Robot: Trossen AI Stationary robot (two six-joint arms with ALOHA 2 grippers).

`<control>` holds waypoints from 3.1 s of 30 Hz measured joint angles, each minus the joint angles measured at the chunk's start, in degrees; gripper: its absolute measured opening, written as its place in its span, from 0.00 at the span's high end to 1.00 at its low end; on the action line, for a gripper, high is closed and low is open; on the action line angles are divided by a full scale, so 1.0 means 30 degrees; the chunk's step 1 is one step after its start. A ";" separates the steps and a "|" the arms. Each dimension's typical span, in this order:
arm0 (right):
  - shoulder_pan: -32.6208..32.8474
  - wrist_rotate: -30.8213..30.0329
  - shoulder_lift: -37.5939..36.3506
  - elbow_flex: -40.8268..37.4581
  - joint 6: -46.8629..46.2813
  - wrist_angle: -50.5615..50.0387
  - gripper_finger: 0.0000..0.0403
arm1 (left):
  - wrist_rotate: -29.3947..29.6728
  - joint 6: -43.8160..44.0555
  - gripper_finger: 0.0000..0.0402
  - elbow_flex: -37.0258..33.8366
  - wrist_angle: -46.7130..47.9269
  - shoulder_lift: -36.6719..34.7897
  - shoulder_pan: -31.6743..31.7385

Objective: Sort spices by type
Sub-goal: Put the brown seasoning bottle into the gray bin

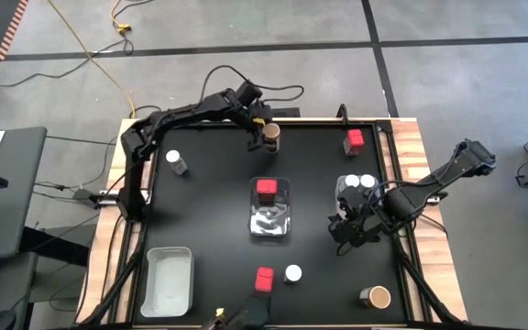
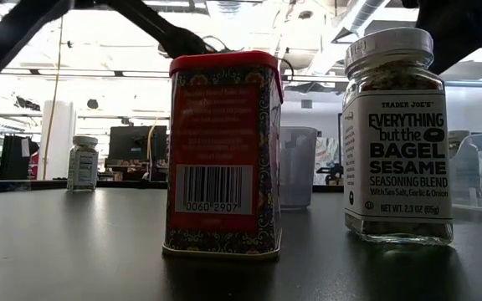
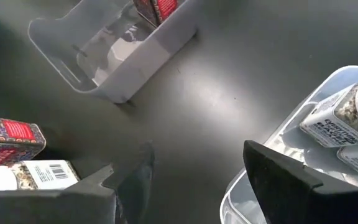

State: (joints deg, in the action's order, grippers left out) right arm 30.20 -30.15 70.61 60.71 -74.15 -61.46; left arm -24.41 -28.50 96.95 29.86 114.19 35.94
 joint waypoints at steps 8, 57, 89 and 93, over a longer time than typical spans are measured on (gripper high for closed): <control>0.0001 -0.0015 0.0000 0.0000 0.0373 -0.1150 0.33 | 0.1344 0.4714 0.32 0.0000 0.4300 -0.4203 -0.0505; 0.0028 0.0036 0.0000 0.0000 0.0734 -0.0646 0.33 | 2.1005 3.2957 0.32 -1.2684 0.9356 -1.8980 -3.0988; 0.0015 0.0036 0.0000 0.0000 0.0816 -0.0646 0.33 | 2.1926 4.5547 0.30 -1.2662 1.2999 -1.1668 -3.8962; 0.0015 0.0036 0.0000 0.0000 0.0832 -0.0639 0.33 | 2.1873 4.6966 0.30 -1.2715 1.3640 -1.1463 -3.9669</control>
State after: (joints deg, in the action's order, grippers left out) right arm 30.24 -30.04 70.61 60.71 -71.66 -63.37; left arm 41.20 112.39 58.80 70.78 79.81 -83.06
